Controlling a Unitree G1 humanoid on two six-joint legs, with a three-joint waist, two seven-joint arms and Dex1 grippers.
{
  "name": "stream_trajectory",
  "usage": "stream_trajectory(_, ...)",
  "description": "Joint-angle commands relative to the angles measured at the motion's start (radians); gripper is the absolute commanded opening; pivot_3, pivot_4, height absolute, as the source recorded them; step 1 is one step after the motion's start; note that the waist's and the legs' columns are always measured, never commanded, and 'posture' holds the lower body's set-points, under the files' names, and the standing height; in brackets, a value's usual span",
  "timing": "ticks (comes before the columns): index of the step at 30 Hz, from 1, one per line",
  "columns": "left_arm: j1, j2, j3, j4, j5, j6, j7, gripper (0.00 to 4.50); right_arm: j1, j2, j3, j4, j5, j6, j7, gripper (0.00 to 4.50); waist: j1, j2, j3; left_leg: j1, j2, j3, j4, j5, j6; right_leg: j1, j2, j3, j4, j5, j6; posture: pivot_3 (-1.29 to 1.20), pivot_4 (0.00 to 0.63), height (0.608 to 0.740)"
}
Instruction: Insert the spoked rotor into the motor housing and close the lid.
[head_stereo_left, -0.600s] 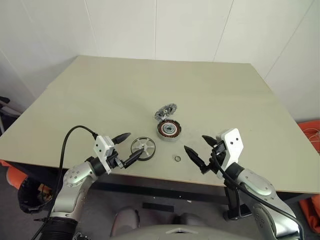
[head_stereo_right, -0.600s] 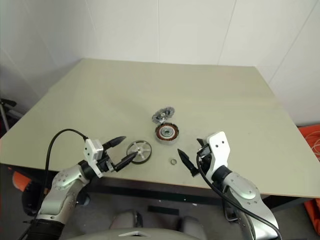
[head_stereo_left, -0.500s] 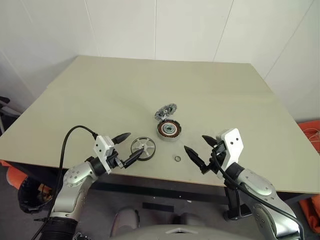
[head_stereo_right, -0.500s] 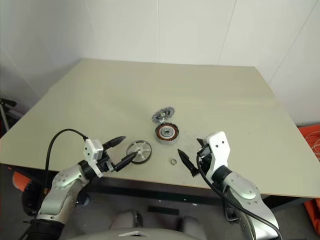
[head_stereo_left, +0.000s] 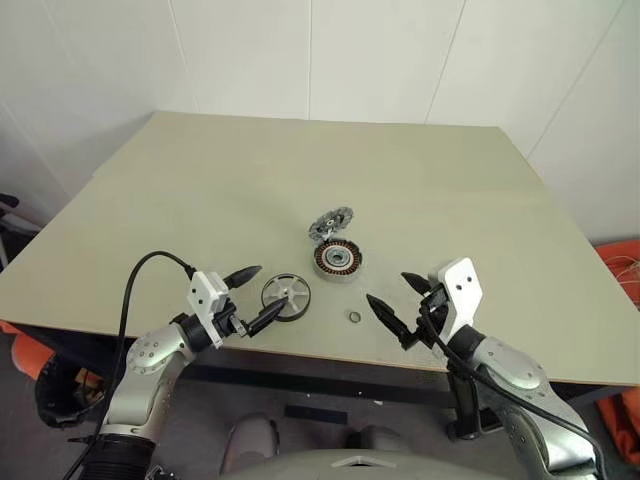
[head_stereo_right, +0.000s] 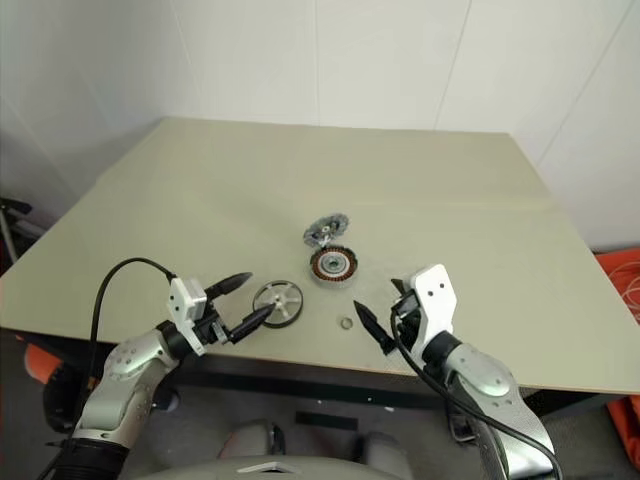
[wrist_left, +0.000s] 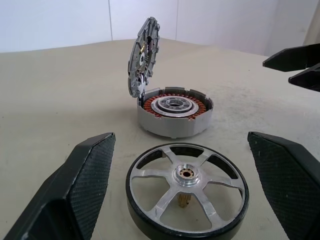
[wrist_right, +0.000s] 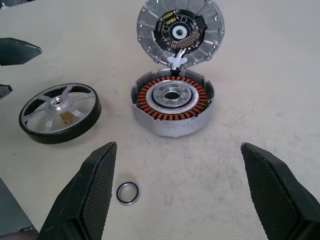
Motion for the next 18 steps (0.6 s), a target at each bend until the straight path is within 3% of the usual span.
stream_trajectory(1,-0.004,0.001,0.006,-0.017,-0.008,-0.016,-0.003,4.5,-0.041,-0.006,0.028,0.033,-0.019,-0.031,0.019,4.48,0.0,0.0,0.0,0.0,0.0,0.0,0.0,0.0,0.0,0.0,0.0,0.0,0.0,0.0,0.0,0.0,0.0,0.74)
stream_trajectory(18,0.003,-0.012,0.006,0.004,-0.006,-0.021,-0.001,4.5,-0.134,-0.019,0.14,0.267,-0.059,-0.116,0.175,4.48,-0.001,0.0,0.0,0.0,0.0,0.0,0.0,0.0,0.0,0.0,0.0,0.0,0.001,0.0,0.0,0.0,0.0,0.74)
